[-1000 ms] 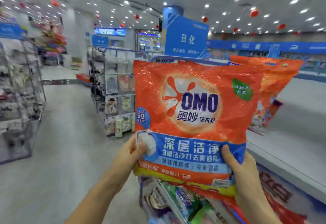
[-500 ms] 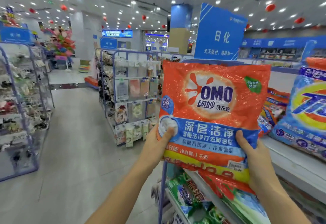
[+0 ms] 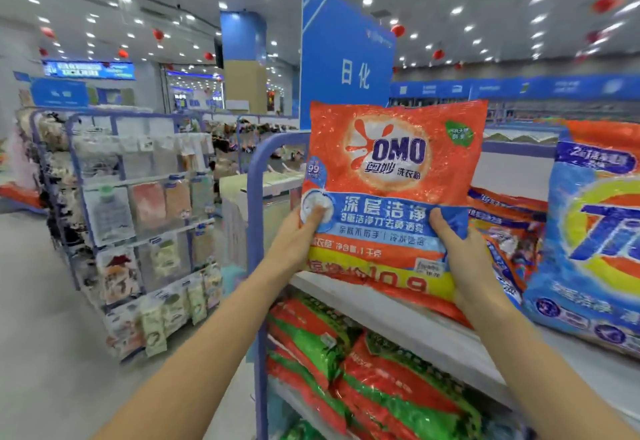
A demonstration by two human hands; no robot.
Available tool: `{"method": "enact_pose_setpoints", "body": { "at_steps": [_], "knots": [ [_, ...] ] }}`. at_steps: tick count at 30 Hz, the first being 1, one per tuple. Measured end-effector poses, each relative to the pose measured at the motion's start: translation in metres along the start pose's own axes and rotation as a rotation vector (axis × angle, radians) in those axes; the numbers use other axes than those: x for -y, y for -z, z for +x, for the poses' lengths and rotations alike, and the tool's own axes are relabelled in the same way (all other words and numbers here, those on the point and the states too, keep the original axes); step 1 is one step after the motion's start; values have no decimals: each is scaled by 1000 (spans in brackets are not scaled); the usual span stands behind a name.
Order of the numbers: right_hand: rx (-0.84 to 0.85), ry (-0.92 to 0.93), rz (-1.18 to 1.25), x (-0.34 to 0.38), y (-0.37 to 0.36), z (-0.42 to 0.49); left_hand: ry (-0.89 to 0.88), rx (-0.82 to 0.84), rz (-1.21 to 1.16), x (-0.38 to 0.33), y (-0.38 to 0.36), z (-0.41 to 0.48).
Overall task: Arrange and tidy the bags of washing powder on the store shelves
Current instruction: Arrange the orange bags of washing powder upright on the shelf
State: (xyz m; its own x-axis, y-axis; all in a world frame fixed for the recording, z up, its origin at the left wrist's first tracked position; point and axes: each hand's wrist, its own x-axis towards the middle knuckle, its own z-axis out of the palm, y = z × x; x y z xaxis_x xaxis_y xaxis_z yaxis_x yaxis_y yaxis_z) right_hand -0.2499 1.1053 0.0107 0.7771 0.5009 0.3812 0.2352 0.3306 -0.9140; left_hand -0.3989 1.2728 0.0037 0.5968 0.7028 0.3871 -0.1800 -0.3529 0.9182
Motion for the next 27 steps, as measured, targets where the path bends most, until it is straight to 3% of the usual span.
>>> {"method": "enact_pose_setpoints", "body": {
  "at_steps": [12, 16, 20, 27],
  "knots": [
    [-122, 14, -138, -34, -55, 58, 135, 162, -232, 65, 22, 135],
    [-178, -102, -43, -48, -68, 50, 110, 139, -275, 86, 30, 138],
    [-323, -214, -130, -65, -79, 38, 56, 139, -217, 97, 27, 130],
    [-457, -114, -174, -69, -99, 43, -87, -92, -43, 96, 27, 131]
  ]
}}
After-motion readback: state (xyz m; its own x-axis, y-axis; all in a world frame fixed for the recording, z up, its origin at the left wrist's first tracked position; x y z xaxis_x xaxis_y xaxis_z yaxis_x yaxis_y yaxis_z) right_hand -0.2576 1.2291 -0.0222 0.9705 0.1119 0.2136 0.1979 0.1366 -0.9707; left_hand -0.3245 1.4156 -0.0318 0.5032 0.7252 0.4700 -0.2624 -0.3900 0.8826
